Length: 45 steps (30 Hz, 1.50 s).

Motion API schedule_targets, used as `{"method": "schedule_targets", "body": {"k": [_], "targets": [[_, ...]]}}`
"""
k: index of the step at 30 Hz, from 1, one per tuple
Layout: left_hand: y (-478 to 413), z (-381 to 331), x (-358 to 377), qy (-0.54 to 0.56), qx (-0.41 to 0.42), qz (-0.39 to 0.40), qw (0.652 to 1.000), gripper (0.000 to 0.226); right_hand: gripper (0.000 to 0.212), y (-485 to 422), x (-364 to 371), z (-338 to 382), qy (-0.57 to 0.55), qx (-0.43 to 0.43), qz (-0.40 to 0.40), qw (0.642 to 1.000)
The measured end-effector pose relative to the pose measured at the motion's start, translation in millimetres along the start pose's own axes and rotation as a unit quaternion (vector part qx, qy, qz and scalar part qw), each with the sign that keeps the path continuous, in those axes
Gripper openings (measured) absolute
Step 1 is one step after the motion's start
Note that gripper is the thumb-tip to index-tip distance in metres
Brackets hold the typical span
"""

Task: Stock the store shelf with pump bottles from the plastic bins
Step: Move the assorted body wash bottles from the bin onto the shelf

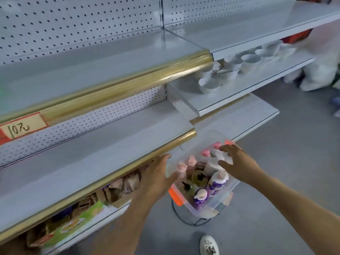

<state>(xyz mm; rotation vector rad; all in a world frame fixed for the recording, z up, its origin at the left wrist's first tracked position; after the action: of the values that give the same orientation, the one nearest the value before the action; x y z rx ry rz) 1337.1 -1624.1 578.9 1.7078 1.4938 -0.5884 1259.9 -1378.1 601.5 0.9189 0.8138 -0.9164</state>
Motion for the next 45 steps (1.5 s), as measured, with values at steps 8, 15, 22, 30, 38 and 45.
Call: {"method": "schedule_targets", "body": {"k": [8,15,22,30,38,45], "targets": [[-99,47,101,0.123,-0.163,0.024,0.979,0.05,0.059,-123,95,-29,-0.005,-0.07,0.192,0.979],[-143,80,165,0.09,-0.182,0.048,0.978,0.065,0.067,-192,185,-24,-0.009,-0.089,0.236,0.968],[-165,88,178,0.033,-0.17,0.017,0.985,0.055,0.06,-207,218,-40,-0.024,-0.066,0.185,0.98],[-154,62,154,-0.03,-0.109,-0.034,0.993,0.039,0.05,-192,176,-29,-0.045,-0.106,0.137,0.984],[-89,23,48,0.233,-0.103,-0.195,0.947,0.027,0.037,-155,56,16,-0.175,-0.158,0.153,0.96],[-18,-10,-42,0.347,-0.077,-0.275,0.893,0.033,0.026,-112,-40,91,-0.217,-0.259,0.15,0.929]]}}
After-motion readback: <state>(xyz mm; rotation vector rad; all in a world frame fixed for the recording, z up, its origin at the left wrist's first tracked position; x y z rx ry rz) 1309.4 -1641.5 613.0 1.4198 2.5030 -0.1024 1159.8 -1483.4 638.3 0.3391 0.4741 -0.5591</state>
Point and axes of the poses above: each hand's wrist, its own y-axis away from the middle knuckle, its own x-axis out of the palm, z = x × y, the point moved 9 cm from there along -y, towards the middle knuckle, and after that the axes turned 8 degrees about z, right-handed, at the moved point
